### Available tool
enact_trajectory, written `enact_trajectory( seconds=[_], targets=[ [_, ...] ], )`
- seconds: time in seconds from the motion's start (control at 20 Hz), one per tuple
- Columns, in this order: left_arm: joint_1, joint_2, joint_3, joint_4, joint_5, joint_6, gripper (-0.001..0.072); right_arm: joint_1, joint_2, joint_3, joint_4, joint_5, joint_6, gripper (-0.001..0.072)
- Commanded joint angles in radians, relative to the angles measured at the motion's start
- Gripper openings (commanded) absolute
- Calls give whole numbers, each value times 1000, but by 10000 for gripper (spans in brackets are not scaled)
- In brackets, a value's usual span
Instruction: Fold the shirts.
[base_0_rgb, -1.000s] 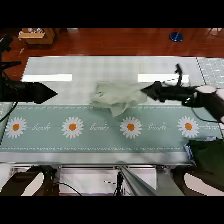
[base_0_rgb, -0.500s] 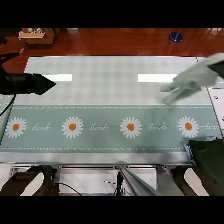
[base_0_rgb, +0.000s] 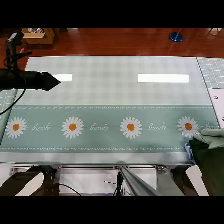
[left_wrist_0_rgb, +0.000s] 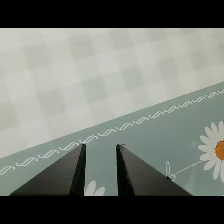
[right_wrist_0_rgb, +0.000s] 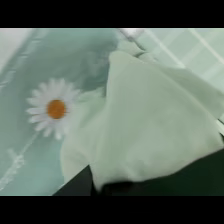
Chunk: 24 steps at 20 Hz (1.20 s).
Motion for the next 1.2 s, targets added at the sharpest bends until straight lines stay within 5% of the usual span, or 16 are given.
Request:
enact_trajectory(
  seconds=[0.0, 0.25, 0.55, 0.85, 0.9, 1.05, 1.15],
  targets=[
    [8, -33, 0, 3, 64, 61, 262, -113, 0, 3, -183, 36, -5, 24],
    [31, -51, 0, 4, 245, 61, 262, -157, 16, -132, -291, 35, -23, 24],
    [69, -56, 1, 4, 376, 60, 261, -171, 101, -438, -739, 35, -18, 24],
    [125, -56, 1, 4, 428, 60, 261, -346, 103, -621, -737, -78, -23, 28],
    [127, -56, 1, 4, 429, 61, 261, -364, 103, -630, -737, -93, -23, 71],
    [130, -56, 1, 4, 428, 60, 261, -377, 103, -631, -743, -139, -61, 492],
    [130, -59, 1, 4, 428, 60, 262, -367, 103, -628, -727, -187, -66, 537]
  ],
)
